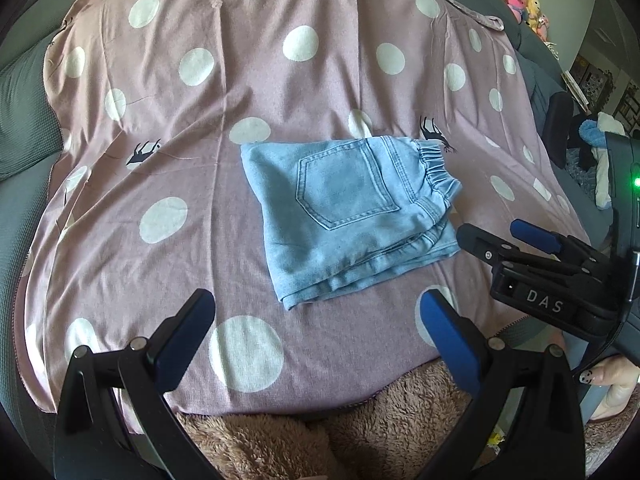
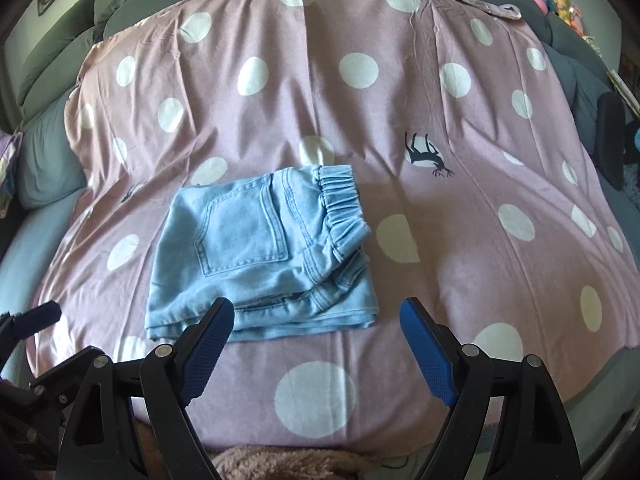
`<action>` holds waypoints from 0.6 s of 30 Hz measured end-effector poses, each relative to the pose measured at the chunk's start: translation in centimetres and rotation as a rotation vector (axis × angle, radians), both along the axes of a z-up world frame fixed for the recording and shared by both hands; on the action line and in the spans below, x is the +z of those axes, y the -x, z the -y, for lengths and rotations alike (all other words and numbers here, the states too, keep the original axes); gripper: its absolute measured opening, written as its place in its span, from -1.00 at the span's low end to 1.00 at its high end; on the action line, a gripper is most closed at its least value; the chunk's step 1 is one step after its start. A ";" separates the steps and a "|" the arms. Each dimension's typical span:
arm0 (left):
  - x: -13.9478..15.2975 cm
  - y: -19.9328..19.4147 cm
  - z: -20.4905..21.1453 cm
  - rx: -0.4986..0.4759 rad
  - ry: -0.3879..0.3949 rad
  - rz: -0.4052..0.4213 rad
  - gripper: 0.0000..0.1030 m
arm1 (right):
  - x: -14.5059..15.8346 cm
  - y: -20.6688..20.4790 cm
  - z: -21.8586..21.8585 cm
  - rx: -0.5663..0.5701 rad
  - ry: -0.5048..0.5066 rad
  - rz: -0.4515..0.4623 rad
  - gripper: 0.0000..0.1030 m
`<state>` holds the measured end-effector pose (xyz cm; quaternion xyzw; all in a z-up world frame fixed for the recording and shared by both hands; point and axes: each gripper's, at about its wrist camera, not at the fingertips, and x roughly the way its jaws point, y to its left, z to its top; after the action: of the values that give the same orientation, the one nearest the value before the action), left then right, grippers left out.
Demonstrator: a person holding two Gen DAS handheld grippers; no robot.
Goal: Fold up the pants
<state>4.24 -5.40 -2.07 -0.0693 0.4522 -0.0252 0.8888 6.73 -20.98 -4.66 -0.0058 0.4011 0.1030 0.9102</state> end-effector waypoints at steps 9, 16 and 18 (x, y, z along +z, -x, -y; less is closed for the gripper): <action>-0.1 0.1 -0.3 0.027 0.001 -0.013 0.99 | -0.1 0.2 -0.1 0.017 -0.025 -0.012 0.64; 0.1 0.4 -0.3 0.028 0.009 -0.005 0.99 | -0.1 0.4 0.1 0.012 -0.023 -0.013 0.64; 0.2 0.5 -0.3 0.025 0.010 -0.002 0.99 | -0.1 0.4 0.1 0.009 -0.020 -0.012 0.64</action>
<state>3.78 -5.12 -1.83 -0.0794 0.4522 -0.0161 0.8882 6.30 -21.07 -4.78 0.0022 0.4056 0.1111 0.9073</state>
